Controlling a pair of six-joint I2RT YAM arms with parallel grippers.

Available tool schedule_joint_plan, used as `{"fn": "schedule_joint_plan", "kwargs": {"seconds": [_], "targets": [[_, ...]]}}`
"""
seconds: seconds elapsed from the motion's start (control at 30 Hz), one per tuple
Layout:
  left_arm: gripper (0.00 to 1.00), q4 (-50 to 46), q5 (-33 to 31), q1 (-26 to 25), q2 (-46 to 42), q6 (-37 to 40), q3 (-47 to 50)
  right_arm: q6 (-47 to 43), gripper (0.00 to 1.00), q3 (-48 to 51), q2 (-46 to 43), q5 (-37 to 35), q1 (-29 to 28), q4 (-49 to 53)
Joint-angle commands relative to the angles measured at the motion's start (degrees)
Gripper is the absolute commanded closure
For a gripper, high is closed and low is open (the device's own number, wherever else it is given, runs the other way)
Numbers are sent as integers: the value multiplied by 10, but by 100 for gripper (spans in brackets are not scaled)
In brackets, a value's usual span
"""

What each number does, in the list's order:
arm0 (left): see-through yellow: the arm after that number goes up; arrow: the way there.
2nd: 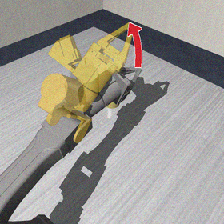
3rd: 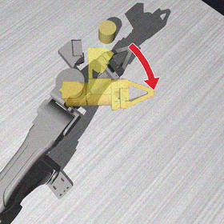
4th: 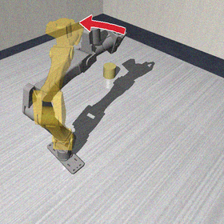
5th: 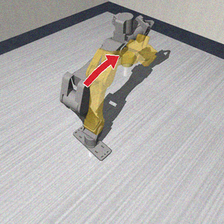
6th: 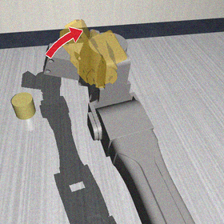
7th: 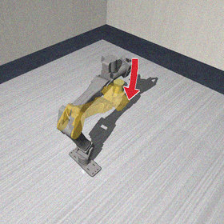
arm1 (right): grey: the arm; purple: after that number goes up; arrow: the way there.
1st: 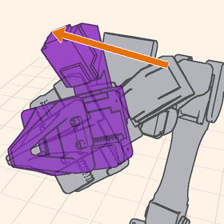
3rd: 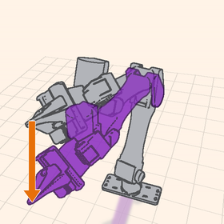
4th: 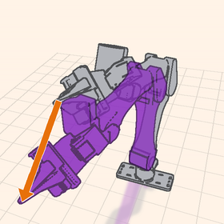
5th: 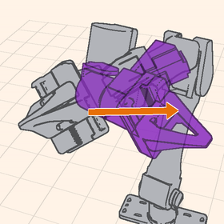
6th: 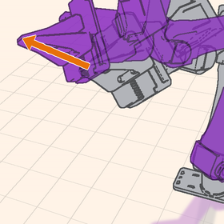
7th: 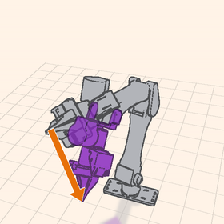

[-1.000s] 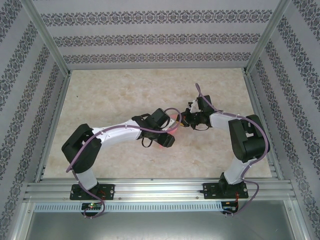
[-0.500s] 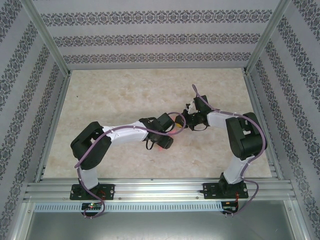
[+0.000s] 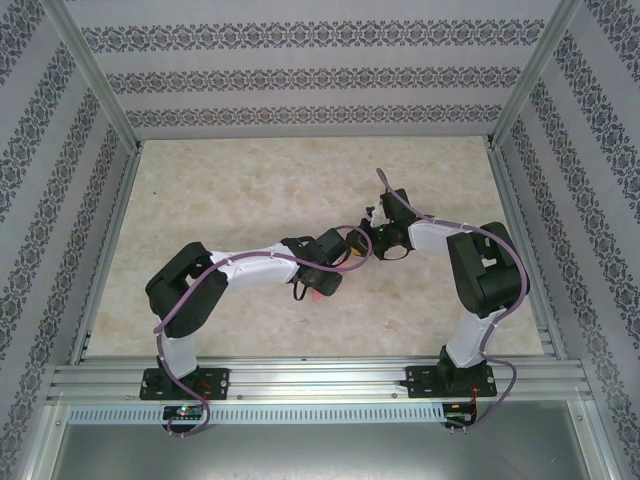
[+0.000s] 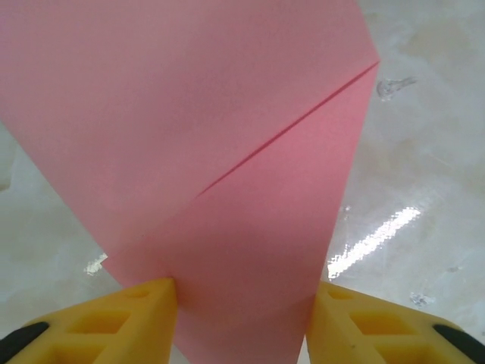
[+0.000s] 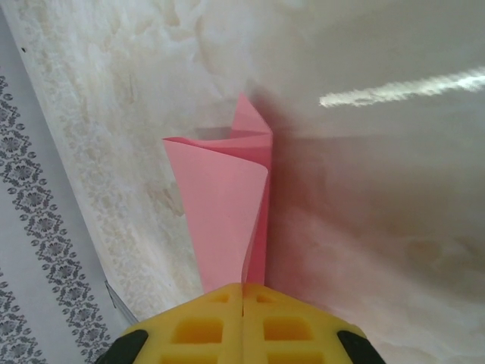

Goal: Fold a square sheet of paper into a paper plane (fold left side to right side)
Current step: Fold the wing for the fifth time at the center of the table.

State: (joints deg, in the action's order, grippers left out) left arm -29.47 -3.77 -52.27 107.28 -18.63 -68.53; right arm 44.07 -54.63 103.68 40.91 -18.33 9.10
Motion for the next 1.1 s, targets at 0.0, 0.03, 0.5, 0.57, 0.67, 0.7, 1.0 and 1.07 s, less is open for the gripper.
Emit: {"fn": "schedule_joint_plan", "kwargs": {"seconds": [0.0, 0.03, 0.5, 0.57, 0.67, 0.7, 1.0, 1.07], "targets": [[57, -4, -21, -7, 8, -15, -6, -7, 88, -20, 8, -7, -8, 4], [58, -4, -21, -7, 8, -16, -5, -6, 85, -20, 7, -9, -8, 4], [84, 27, 2, 3, -8, -40, 6, -65, 67, 29, -67, -44, 34, 37], [87, 38, 18, 10, -15, -45, 10, -64, 62, 51, -81, -38, 40, 12], [92, 70, 55, 25, -30, -60, 32, -67, 56, 79, -94, -31, 44, -20], [93, 82, 69, 30, -36, -65, 40, -69, 55, 87, -96, -28, 44, -30], [97, 200, 200, 88, -66, -135, 99, -62, 45, 162, -130, -14, 42, -116], [98, 232, 225, 99, -66, -156, 112, -52, 42, 176, -138, -13, 36, -140]]}}
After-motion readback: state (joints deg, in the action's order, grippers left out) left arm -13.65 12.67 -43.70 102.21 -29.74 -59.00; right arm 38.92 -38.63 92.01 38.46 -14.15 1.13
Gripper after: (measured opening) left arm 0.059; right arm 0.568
